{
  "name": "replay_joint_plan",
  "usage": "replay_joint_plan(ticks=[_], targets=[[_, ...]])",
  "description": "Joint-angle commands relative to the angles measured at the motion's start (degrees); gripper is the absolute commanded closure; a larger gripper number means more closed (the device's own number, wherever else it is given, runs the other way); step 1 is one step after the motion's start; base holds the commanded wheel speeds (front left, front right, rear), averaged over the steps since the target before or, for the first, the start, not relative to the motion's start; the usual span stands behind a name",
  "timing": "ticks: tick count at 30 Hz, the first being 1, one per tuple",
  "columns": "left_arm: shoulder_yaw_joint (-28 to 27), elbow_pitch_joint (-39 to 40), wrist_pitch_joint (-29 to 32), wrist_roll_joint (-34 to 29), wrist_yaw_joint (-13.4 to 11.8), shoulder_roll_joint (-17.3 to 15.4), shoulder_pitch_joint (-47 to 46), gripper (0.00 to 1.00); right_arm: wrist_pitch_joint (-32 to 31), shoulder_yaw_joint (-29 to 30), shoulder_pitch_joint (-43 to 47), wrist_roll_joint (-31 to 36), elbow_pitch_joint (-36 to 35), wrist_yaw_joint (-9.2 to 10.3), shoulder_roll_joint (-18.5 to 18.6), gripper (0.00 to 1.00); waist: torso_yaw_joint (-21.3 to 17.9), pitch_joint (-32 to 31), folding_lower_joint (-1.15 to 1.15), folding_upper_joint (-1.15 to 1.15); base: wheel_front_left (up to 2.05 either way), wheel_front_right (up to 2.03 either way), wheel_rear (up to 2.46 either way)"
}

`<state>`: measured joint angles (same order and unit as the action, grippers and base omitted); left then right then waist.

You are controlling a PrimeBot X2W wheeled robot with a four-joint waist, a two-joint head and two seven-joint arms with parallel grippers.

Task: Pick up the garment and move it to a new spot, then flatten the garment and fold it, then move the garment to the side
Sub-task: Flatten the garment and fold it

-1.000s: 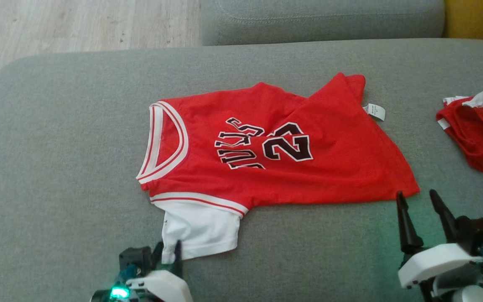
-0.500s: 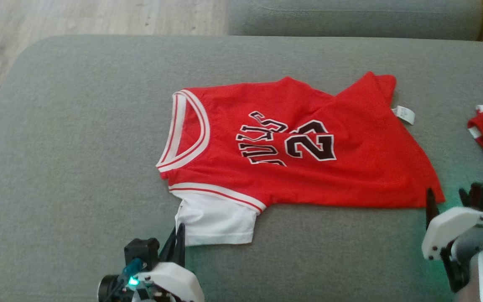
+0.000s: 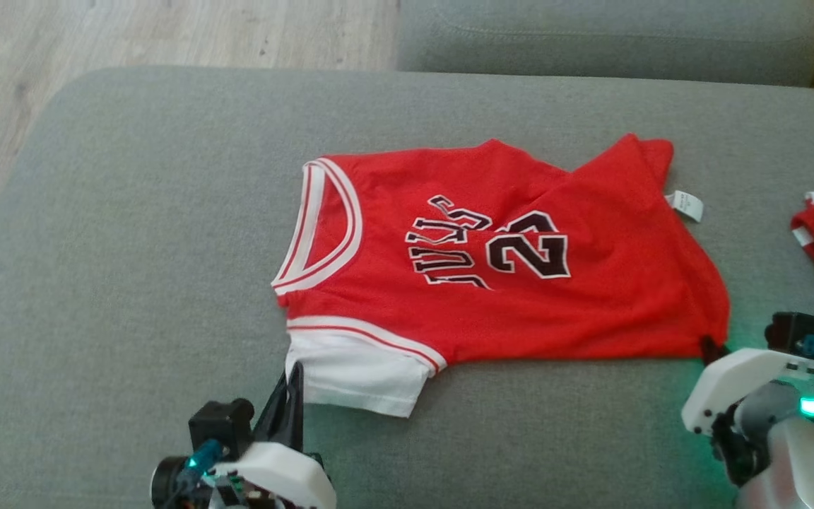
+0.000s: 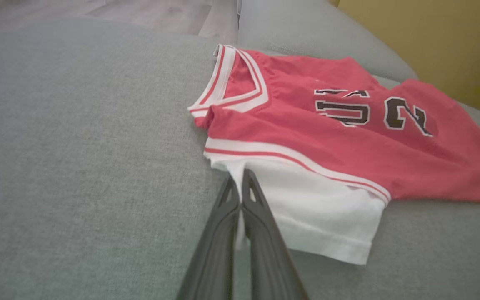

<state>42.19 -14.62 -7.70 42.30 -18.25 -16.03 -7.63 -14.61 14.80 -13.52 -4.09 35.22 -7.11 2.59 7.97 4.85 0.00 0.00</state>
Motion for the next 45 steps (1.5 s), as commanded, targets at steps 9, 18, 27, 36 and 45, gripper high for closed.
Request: replay_joint_plan(ticks=[9, 18, 27, 36, 45], targets=[[-5.51, 14.11, 1.43, -0.77, -0.04, -6.55, -5.2, 1.0, 0.95, -9.81, -1.3, -16.77, -11.82, -0.37, 0.43, 1.0, -3.13, -6.4, 0.0, 0.0, 0.0, 0.0, 0.0], [-11.72, 32.43, 8.65, -5.01, -0.64, -16.84, -19.1, 1.0, -3.23, -10.2, 0.17, -22.54, -36.68, -0.37, 2.53, 1.0, -4.59, -11.12, 0.0, 0.0, 0.0, 0.0, 0.0], [-14.03, 41.57, 19.74, -7.53, 2.37, -21.93, -37.36, 1.0, -12.11, -4.6, -2.88, -20.4, -58.74, -0.37, 2.26, 1.0, -5.48, -12.33, 0.0, 0.0, 0.0, 0.0, 0.0], [-12.54, 32.89, 24.85, -6.11, 6.91, -20.27, -48.66, 1.0, -21.19, -3.06, -8.85, -17.3, -62.23, -0.37, 3.45, 1.0, -6.17, -7.17, 0.0, 0.0, 0.0, 0.0, 0.0], [-11.8, 13.63, 21.4, -7.28, 11.09, -16.15, -58.85, 1.0, -19.4, -6.83, -24.01, -12.42, -47.26, -0.37, 4.48, 1.0, -6.95, 4.78, 0.0, 0.0, 0.0, 0.0, 0.0]])
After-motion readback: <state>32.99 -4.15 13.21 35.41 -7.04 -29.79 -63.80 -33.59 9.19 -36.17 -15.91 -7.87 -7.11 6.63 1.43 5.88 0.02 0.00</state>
